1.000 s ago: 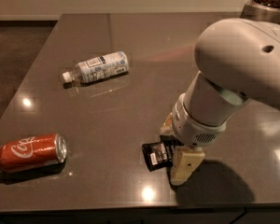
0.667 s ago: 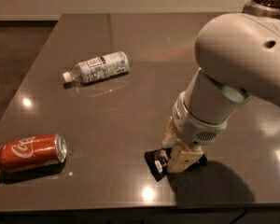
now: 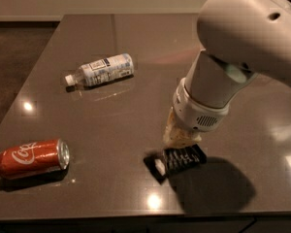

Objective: Move rxbar chocolate near blue plastic bottle

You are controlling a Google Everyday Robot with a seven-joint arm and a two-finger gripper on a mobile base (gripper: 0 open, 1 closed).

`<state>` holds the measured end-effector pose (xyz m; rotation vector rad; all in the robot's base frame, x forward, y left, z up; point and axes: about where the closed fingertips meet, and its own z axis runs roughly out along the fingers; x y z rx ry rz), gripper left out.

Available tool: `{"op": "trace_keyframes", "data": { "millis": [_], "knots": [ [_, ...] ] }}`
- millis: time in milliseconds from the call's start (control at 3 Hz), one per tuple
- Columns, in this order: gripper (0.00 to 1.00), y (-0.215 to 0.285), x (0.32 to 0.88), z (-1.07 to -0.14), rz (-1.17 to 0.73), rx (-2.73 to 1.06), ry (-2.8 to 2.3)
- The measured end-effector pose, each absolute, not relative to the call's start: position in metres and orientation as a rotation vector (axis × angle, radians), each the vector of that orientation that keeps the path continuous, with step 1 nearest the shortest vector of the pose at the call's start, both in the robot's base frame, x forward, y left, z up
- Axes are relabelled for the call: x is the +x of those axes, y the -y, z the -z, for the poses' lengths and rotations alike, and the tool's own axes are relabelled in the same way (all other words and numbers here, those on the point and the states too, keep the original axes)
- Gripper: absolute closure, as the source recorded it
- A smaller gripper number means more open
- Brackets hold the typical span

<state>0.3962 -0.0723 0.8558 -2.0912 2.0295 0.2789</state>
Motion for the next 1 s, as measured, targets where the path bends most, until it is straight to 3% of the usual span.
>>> {"op": "trace_keyframes", "data": {
  "millis": [667,1000],
  "knots": [
    [1.0,0.007,0.461,-0.877,-0.307,-2.088,-2.009],
    [0.82,0.003,0.461,-0.878,-0.305,-2.09,-2.001]
  ]
}}
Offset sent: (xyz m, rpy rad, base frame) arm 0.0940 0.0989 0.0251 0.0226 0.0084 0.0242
